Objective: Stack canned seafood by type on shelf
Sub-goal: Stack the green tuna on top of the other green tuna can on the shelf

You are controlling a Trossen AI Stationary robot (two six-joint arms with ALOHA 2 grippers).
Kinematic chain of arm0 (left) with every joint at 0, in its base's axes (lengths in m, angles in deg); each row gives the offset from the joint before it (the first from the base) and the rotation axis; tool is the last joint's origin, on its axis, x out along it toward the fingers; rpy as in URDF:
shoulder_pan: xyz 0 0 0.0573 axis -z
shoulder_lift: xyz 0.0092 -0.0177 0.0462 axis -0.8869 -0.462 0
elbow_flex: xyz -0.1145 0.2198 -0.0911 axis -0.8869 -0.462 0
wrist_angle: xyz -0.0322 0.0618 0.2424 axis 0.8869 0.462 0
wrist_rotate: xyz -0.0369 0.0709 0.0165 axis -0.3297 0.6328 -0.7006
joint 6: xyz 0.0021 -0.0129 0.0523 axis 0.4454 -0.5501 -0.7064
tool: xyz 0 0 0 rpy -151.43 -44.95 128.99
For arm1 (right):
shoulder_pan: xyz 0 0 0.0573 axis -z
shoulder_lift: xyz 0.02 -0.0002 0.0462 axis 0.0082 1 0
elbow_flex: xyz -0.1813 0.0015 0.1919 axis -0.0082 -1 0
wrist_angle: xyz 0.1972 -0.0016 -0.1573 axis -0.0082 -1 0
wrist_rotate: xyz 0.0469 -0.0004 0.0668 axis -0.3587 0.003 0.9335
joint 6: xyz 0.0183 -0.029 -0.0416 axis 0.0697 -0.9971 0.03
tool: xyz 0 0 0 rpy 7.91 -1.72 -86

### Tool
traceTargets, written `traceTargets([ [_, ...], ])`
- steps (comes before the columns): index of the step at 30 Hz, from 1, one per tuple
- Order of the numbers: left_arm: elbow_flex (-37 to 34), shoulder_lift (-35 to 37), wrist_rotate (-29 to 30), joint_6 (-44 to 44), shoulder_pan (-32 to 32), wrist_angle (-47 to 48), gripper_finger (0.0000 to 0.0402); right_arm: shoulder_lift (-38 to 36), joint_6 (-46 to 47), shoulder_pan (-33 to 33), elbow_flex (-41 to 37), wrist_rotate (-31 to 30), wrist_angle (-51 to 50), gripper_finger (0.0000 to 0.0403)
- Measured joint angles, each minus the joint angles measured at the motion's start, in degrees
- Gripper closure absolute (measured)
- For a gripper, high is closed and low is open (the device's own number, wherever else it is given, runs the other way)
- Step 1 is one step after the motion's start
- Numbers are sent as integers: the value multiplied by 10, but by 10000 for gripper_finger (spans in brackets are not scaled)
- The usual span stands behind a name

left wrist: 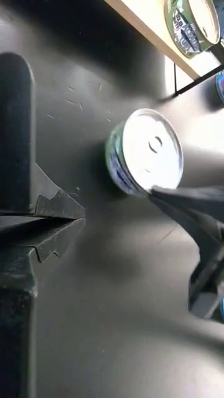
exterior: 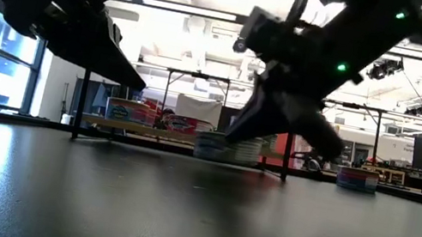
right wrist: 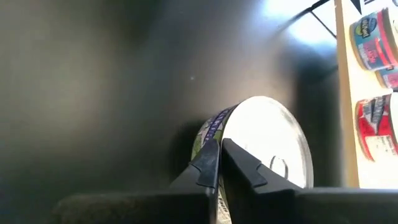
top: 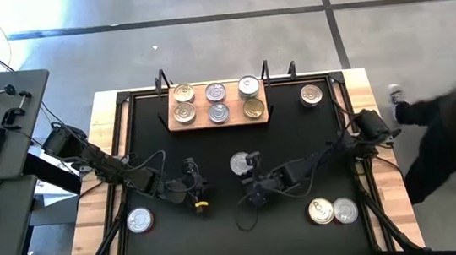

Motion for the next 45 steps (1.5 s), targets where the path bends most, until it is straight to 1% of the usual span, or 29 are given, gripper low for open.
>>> traceTargets([
  [5, 0, 0, 0, 0, 0, -3, 401, -5, 18, -33, 0, -22, -10, 402],
  [9, 0, 0, 8, -4, -1, -3, 401, -5, 71, -52, 0, 7, -17, 403],
  [15, 0, 0, 9, -4, -1, -3, 401, -5, 97, -84, 0, 2, -23, 403],
  [20, 0, 0, 10, -4, -1, -3, 401, -5, 106, -91, 2, -7, -24, 403],
  [23, 0, 0, 10, -4, -1, -3, 401, -6, 106, -92, 25, -8, -42, 403],
  [28, 0, 0, 10, -4, -1, -3, 401, -6, 100, -93, 70, -10, -111, 403],
  [32, 0, 0, 10, -1, -1, -3, 401, -6, 90, -93, 93, -41, -153, 402],
  [35, 0, 0, 10, 0, -1, -3, 401, -7, 90, -93, 95, -55, -158, 401],
  [36, 0, 0, 10, 0, -1, -3, 401, -7, 96, -93, 95, -47, -161, 401],
  [37, 0, 0, 10, 0, -1, -3, 401, -7, 107, -91, 95, -27, -168, 401],
  [39, 0, 0, 10, 0, -1, -3, 401, -7, 135, -87, 94, 41, -177, 401],
  [41, 0, 0, 10, 0, -1, -3, 401, -7, 159, -81, 94, 87, -175, 402],
  [43, 0, 0, 10, 0, -1, -3, 401, -7, 187, -76, 94, 92, -160, 402],
  [45, 0, 0, 10, 0, -1, -3, 401, -7, 189, -69, 94, 93, -148, 398],
])
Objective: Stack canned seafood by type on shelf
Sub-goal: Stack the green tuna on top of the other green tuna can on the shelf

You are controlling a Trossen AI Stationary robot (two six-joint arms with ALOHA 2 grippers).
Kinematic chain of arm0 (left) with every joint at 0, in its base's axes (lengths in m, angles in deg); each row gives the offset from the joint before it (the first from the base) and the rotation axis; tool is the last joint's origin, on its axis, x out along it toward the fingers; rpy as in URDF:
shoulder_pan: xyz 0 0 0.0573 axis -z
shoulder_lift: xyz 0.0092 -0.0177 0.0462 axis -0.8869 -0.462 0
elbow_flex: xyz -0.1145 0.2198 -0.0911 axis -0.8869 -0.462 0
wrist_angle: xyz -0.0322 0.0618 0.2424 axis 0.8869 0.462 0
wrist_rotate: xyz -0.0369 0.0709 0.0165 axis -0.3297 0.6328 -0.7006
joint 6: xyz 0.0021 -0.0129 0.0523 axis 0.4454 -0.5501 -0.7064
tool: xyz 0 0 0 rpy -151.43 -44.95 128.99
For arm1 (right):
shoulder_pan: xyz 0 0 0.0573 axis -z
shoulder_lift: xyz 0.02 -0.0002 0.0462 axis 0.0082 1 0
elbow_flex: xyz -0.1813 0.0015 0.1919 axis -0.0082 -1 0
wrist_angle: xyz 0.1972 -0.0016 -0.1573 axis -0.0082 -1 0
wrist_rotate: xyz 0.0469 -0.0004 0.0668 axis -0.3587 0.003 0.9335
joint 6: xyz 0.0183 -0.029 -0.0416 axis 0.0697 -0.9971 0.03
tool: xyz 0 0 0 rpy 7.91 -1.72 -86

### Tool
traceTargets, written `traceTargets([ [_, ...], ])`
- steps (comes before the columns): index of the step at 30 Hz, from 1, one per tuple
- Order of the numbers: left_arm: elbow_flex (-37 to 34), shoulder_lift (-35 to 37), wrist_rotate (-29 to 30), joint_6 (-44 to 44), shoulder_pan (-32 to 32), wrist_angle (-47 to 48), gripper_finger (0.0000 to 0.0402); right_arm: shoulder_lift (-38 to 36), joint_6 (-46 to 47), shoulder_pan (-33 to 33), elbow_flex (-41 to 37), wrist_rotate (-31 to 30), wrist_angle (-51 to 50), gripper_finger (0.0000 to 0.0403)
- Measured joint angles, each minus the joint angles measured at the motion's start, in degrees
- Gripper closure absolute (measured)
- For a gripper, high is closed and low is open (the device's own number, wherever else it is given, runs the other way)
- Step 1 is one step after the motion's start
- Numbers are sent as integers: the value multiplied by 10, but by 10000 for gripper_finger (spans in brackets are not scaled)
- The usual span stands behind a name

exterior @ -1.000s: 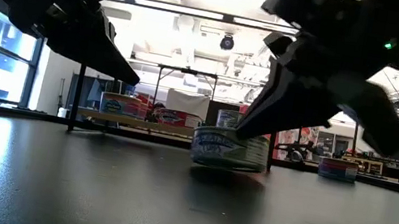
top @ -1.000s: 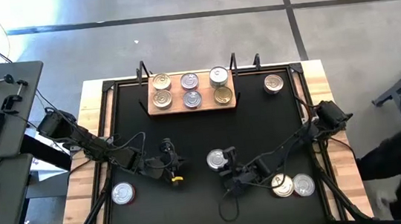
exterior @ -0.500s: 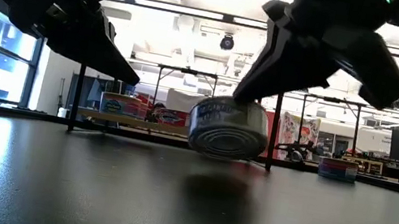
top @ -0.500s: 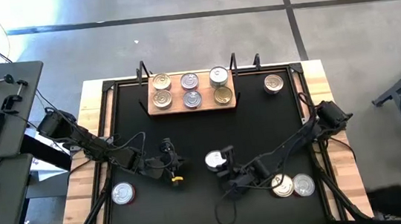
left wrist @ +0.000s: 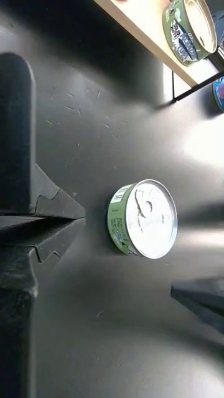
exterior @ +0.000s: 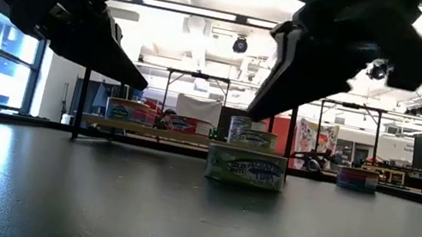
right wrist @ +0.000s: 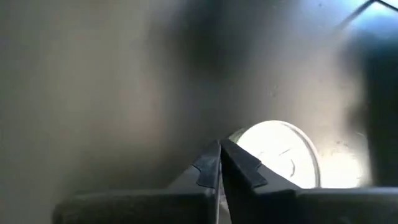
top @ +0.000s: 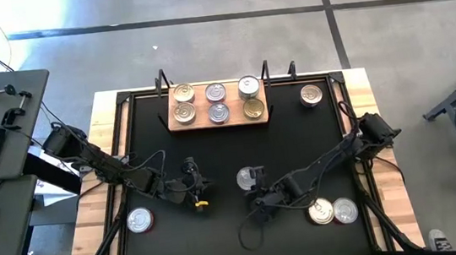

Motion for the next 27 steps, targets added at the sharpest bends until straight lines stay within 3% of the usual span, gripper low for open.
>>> traceTargets([
  [6, 0, 0, 0, 0, 0, 0, 401, 0, -3, 14, -11, 1, 6, 320],
  [9, 0, 0, 0, 0, 0, 0, 401, 0, -28, 16, -62, 6, 69, 273],
  [11, 0, 0, 0, 1, 0, 0, 401, 0, -30, 15, -107, -22, 129, 259],
  [14, 0, 0, 0, 0, 2, 1, 401, -2, -29, 15, -166, -69, 200, 280],
  [20, 0, 0, 1, -9, 1, 0, 401, 4, -58, 14, -226, -80, 269, 389],
  [27, 0, 0, 2, -9, 0, 0, 401, 19, -81, 15, -218, -163, 255, 398],
])
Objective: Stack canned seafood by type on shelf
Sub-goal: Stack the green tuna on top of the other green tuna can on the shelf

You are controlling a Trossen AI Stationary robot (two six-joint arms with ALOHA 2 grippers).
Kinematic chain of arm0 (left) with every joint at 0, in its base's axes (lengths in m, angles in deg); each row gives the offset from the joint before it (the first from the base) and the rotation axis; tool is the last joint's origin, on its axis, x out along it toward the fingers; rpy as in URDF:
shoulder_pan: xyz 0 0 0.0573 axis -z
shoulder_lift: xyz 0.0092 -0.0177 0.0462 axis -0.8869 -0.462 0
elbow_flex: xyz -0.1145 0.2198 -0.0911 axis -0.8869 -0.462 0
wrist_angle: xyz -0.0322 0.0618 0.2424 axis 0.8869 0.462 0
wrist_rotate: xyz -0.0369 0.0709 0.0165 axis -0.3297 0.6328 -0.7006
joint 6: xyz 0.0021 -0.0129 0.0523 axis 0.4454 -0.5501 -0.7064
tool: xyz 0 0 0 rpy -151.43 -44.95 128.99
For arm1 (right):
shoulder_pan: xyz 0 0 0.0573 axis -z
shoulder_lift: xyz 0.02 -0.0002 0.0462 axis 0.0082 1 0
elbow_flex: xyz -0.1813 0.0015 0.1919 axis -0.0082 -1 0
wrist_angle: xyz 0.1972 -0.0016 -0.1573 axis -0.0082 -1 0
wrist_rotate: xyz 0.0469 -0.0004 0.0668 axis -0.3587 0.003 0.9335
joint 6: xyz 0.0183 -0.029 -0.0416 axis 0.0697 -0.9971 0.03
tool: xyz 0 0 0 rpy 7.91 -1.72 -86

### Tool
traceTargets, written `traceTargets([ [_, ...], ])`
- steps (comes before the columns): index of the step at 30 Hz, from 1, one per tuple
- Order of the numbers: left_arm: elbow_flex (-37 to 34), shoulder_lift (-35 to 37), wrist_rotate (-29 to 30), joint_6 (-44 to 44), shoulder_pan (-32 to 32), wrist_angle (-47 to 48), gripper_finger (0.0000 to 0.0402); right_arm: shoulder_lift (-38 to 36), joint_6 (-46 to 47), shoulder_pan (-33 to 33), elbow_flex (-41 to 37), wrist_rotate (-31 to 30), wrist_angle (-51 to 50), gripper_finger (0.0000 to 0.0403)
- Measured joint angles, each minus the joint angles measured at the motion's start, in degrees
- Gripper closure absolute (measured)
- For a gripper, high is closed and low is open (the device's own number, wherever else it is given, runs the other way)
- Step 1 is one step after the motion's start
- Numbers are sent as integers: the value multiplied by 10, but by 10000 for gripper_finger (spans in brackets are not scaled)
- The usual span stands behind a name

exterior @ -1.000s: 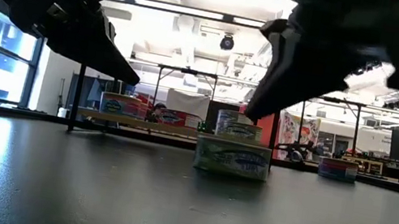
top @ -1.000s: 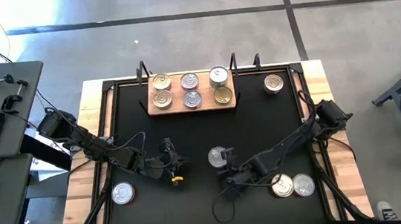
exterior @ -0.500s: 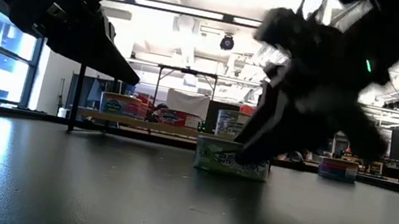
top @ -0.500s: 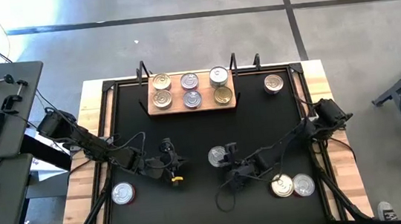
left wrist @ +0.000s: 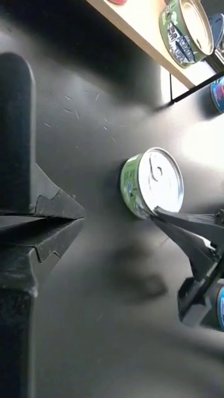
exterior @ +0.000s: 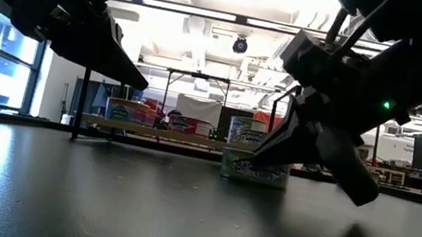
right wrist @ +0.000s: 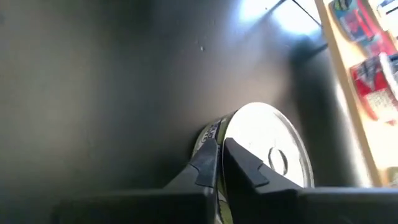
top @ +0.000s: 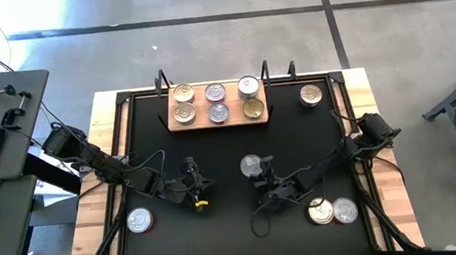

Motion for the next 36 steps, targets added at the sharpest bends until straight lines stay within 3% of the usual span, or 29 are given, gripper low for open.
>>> traceTargets([
  [11, 0, 0, 0, -5, 0, -30, 401, -2, -192, 5, 116, -132, -56, 402],
  [18, 0, 0, 0, -5, 0, -30, 401, -51, -249, 60, 133, -151, -76, 403],
  [25, 0, 0, 0, -6, 0, -29, 401, -123, -244, 170, 134, -29, -111, 403],
  [31, 0, 0, 0, -6, 0, -29, 401, -123, -235, 263, 134, 65, -152, 403],
  [36, 0, 0, 0, -6, 0, -29, 401, -123, -189, 303, 134, 77, -176, 403],
])
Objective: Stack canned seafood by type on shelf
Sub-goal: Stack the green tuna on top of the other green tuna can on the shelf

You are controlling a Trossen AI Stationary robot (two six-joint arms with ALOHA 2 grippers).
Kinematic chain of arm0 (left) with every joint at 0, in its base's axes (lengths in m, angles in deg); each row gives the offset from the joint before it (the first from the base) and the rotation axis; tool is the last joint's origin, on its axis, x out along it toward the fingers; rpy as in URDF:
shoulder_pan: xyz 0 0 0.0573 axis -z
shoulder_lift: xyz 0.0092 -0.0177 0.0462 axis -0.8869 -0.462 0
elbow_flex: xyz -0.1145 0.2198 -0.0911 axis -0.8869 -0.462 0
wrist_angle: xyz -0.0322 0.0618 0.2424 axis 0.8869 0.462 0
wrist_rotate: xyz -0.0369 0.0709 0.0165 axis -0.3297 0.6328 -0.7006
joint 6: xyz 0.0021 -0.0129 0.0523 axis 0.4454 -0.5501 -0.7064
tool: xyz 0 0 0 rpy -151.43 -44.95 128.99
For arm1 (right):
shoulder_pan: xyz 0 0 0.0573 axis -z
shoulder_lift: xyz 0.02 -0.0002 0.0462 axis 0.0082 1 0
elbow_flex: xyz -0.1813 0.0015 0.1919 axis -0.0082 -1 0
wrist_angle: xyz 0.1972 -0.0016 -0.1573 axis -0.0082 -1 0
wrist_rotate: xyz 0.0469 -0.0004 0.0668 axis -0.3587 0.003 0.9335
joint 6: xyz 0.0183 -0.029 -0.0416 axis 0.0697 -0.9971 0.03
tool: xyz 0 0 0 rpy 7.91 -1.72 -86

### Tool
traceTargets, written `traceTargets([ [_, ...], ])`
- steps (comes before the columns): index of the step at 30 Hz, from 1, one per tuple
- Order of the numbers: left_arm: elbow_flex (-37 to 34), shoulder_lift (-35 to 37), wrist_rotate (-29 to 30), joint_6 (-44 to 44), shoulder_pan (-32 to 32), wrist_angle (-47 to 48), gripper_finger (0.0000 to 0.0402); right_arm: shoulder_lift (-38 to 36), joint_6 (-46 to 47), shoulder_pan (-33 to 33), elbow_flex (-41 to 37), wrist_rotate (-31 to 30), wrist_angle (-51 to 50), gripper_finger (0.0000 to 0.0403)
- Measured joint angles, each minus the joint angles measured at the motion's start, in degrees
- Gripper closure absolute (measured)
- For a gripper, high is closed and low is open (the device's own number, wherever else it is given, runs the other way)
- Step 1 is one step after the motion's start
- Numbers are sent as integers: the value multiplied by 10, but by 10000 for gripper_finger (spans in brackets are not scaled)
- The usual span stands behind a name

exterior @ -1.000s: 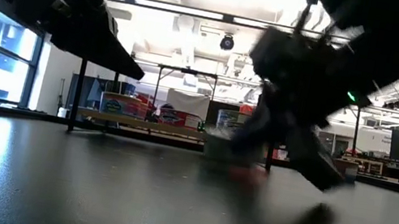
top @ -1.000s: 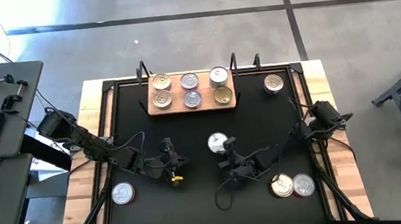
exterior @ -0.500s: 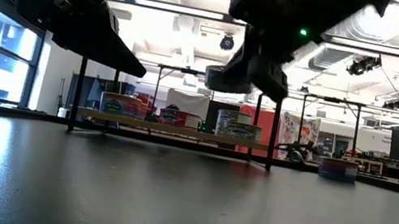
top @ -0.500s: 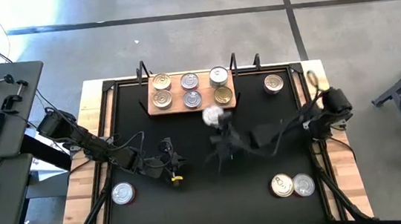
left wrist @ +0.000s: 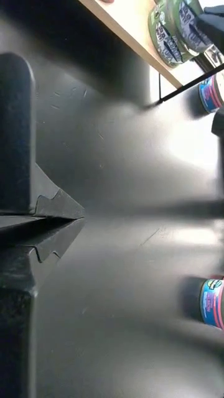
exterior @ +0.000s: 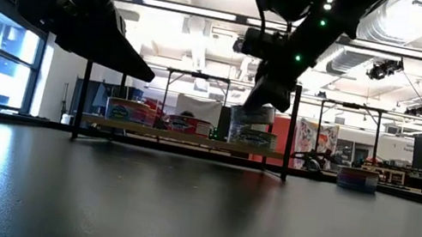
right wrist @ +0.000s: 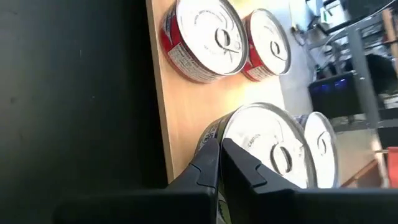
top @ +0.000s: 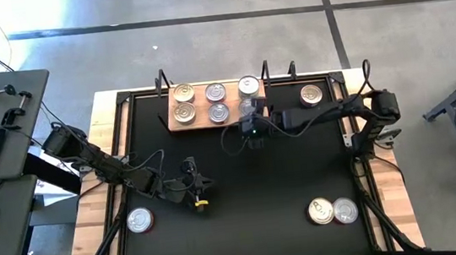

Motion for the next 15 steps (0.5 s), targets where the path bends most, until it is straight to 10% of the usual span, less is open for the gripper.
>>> traceTargets([
  [15, 0, 0, 0, 0, 0, 0, 401, 0, 22, 20, 0, -29, -18, 403],
])
